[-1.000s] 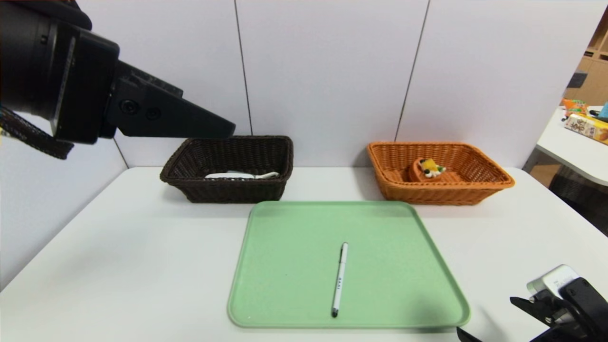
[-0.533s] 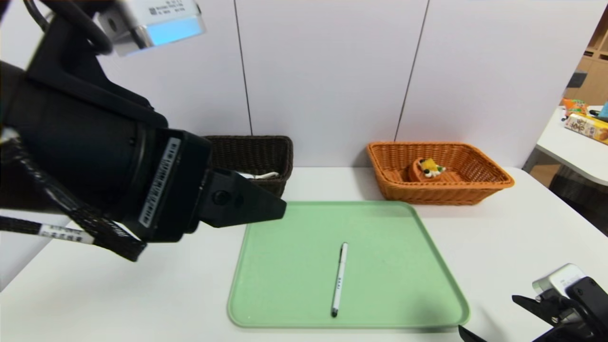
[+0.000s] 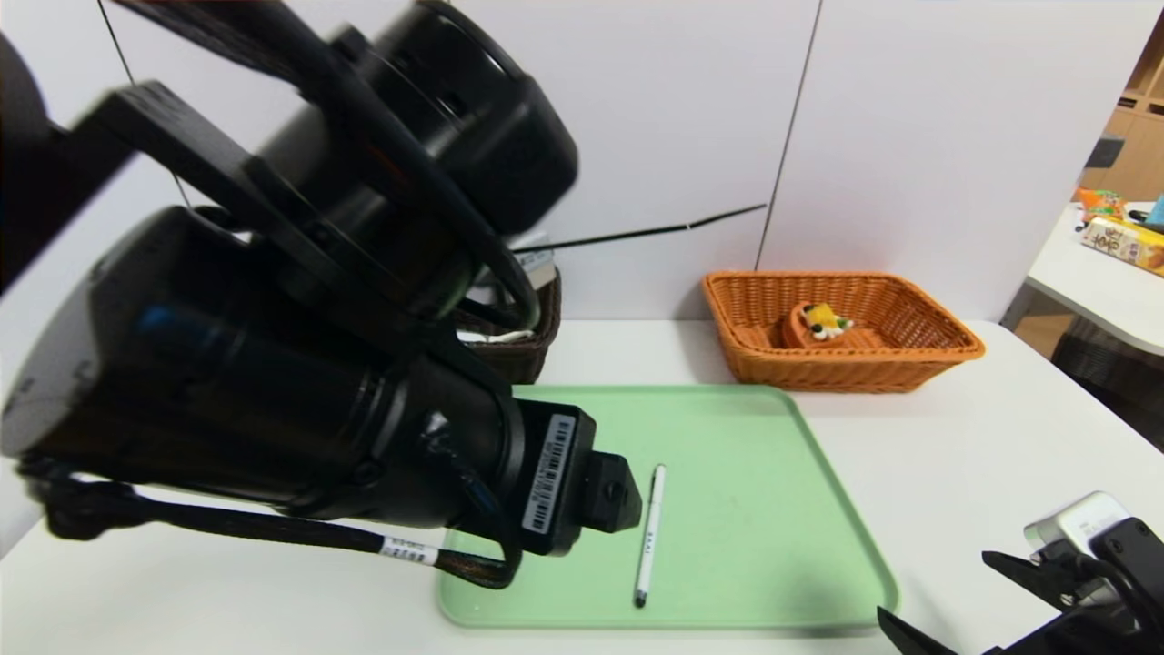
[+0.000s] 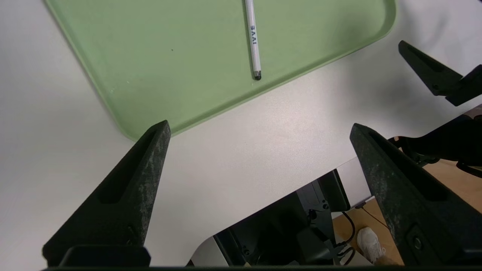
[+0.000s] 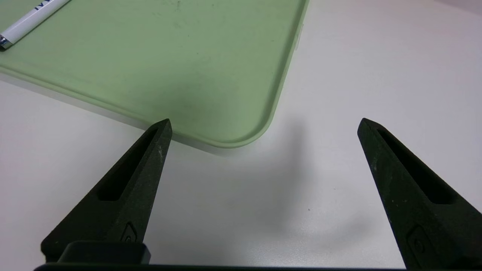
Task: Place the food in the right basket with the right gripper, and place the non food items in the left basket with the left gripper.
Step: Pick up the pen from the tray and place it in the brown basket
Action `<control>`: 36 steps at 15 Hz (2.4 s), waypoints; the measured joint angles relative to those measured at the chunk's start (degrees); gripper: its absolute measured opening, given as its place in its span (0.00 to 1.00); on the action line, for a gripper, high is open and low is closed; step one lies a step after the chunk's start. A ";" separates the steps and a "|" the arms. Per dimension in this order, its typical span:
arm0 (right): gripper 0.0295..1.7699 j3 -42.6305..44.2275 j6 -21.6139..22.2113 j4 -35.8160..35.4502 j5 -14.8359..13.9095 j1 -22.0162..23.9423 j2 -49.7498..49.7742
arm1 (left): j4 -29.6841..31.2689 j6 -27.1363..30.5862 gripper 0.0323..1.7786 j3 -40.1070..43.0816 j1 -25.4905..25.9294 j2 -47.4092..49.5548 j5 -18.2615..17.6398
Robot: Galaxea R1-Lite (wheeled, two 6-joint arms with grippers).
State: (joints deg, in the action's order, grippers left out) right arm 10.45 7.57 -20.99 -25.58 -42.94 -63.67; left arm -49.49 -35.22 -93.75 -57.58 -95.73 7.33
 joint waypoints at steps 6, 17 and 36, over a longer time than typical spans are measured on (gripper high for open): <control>0.96 0.13 -0.40 0.07 -0.02 0.07 1.63 | 4.88 -1.49 0.95 3.93 -0.22 -5.78 -2.56; 0.96 -0.50 -2.76 0.73 -0.17 0.27 4.80 | 2.45 -4.85 0.95 -6.50 -0.48 -21.32 -2.12; 0.96 -1.39 -2.91 0.79 -0.05 0.24 5.24 | 0.57 -0.98 0.95 -19.24 5.29 -35.72 -1.99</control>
State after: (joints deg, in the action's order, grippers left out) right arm 9.06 4.66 -20.20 -25.62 -42.69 -58.43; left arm -48.92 -36.19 -112.98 -52.29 -131.45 5.34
